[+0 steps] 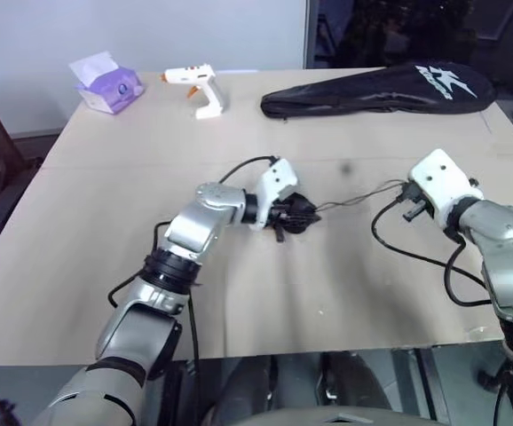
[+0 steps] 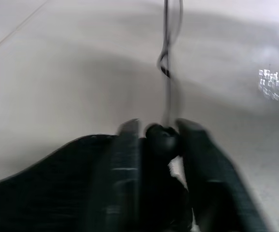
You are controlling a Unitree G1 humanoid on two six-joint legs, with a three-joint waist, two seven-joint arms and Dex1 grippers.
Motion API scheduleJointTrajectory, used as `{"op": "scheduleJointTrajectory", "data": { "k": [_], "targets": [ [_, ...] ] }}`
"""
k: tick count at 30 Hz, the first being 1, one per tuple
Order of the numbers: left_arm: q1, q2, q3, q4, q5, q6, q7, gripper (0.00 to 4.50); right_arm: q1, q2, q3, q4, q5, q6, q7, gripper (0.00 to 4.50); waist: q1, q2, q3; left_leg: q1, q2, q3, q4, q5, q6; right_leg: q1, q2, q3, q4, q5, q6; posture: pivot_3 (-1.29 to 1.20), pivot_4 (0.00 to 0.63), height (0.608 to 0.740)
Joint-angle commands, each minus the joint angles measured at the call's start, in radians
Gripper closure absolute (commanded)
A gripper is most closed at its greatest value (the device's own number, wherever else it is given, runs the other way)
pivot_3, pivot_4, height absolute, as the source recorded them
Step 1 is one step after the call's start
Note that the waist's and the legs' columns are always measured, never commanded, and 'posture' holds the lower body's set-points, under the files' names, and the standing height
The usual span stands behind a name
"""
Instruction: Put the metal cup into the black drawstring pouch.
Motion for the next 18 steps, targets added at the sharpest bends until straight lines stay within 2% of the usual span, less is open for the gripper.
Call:
{"op": "scheduleJointTrajectory", "data": {
  "k": [1, 5, 7, 8, 11, 13, 18],
  "targets": [
    [0.081, 0.019, 0.223, -0.18, -0.119, 0.083, 0.11, 1.46, 0.158, 0.073, -0.172, -0.239, 0.138, 0.01, 0.04, 2.07, 0.0, 0.0, 0.0, 0.0, 0.0, 0.0, 0.0, 0.0, 0.0, 0.0, 0.0, 0.0, 0.0, 0.0, 0.0, 0.0, 0.15, 0.74],
    [0.292, 0.058, 0.37, -0.312, -0.132, -0.001, 0.167, 1.46, 0.435, 0.138, -0.348, -0.43, 0.217, -0.054, 0.089, 2.07, 0.002, 0.002, -0.001, 0.0, 0.0, -0.001, -0.001, 0.0, 0.0, 0.0, 0.0, -0.001, -0.001, 0.0, 0.0, 0.0, 0.15, 0.74],
    [0.377, 0.064, 0.419, -0.362, -0.135, -0.014, 0.211, 1.46, 0.56, 0.176, -0.422, -0.46, 0.211, -0.22, 0.065, 2.07, 0.003, 0.002, -0.001, 0.001, 0.001, -0.001, -0.003, -0.001, 0.001, 0.001, 0.0, 0.001, -0.002, 0.0, 0.0, 0.0, 0.15, 0.74],
    [0.432, 0.06, 0.459, -0.383, -0.154, -0.006, 0.234, 1.46, 0.624, 0.215, -0.483, -0.477, 0.275, -0.239, 0.091, 2.07, 0.005, 0.002, -0.001, 0.001, 0.0, -0.001, -0.003, -0.001, 0.001, 0.001, -0.001, 0.001, -0.002, 0.0, 0.0, 0.0, 0.15, 0.74],
    [0.608, 0.048, 0.539, -0.442, -0.162, -0.017, 0.292, 1.43, 0.806, 0.288, -0.589, -0.477, 0.413, -0.349, 0.182, 0.99, 0.007, 0.002, -0.002, 0.006, 0.001, -0.001, -0.001, -0.003, 0.005, 0.005, -0.001, 0.0, -0.001, 0.0, 0.0, 0.0, 0.15, 0.74],
    [0.693, 0.038, 0.586, -0.472, -0.178, -0.017, 0.323, 1.43, 0.905, 0.314, -0.595, -0.463, 0.409, -0.47, 0.197, 0.03, 0.007, 0.002, -0.002, 0.011, 0.001, -0.001, -0.002, -0.004, 0.006, 0.01, -0.001, 0.0, -0.001, 0.0, 0.0, 0.0, 0.15, 0.74],
    [0.751, 0.03, 0.631, -0.512, -0.2, -0.031, 0.378, 1.43, 1.014, 0.319, -0.602, -0.437, 0.443, -0.576, 0.194, 0.03, 0.009, 0.002, -0.002, 0.02, 0.004, 0.0, -0.001, -0.005, 0.005, 0.02, -0.001, -0.002, -0.006, -0.001, -0.001, 0.0, 0.15, 0.74]
  ]
}}
